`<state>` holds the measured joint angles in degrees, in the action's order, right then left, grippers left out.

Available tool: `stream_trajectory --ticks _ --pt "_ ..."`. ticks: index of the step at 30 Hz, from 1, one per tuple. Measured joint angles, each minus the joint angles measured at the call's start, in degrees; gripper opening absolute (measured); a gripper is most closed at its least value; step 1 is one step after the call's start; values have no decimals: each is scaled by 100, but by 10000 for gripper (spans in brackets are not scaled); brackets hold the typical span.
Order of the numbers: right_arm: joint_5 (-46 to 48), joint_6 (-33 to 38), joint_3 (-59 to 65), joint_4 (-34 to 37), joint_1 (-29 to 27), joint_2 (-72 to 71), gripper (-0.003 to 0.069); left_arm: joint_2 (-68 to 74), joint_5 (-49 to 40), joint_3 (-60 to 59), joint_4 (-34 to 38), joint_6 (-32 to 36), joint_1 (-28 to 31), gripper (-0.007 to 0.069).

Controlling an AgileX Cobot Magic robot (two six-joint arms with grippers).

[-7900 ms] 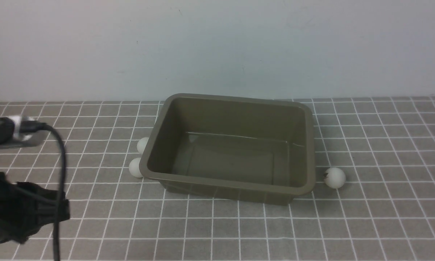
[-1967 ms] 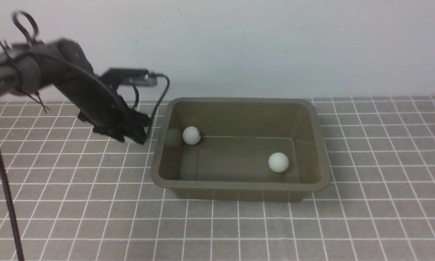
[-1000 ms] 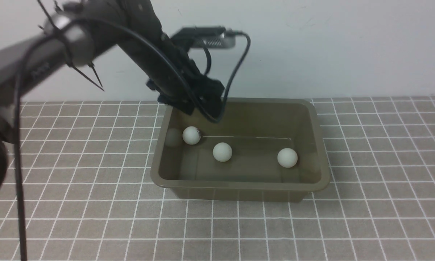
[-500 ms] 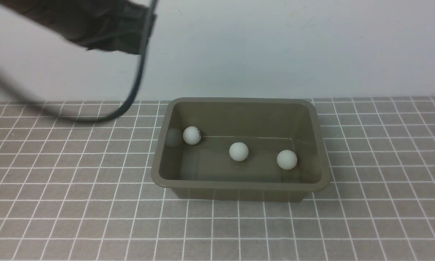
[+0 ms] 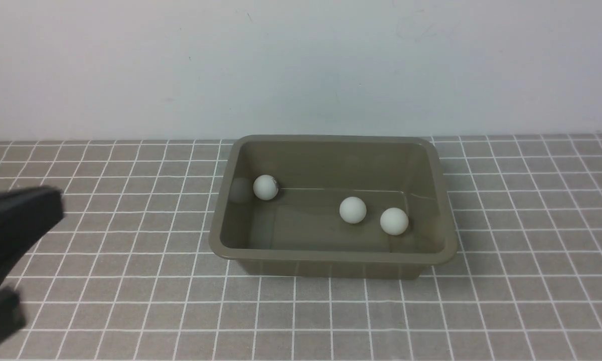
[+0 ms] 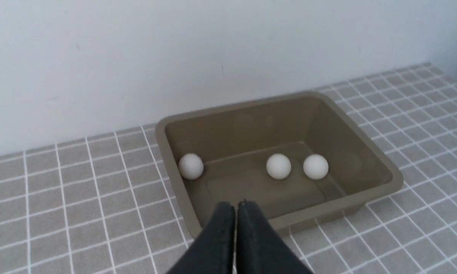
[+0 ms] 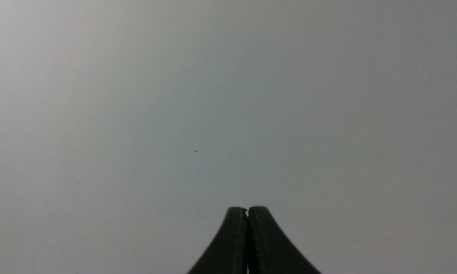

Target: Put the table tennis balls into the box on the grey coffee tablecloth.

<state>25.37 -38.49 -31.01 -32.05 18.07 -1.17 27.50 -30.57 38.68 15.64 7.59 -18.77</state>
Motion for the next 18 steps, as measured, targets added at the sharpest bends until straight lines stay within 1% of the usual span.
stream_trajectory --ticks 3,10,18 --pt "0 0 0 0 0 0 -15 -878 258 -413 45 0 0 -5" --pt "0 0 0 0 0 0 -15 -2680 288 -741 177 0 0 -5" --pt "-33 0 0 0 0 -5 -15 -2865 530 -861 79 84 0 -5"
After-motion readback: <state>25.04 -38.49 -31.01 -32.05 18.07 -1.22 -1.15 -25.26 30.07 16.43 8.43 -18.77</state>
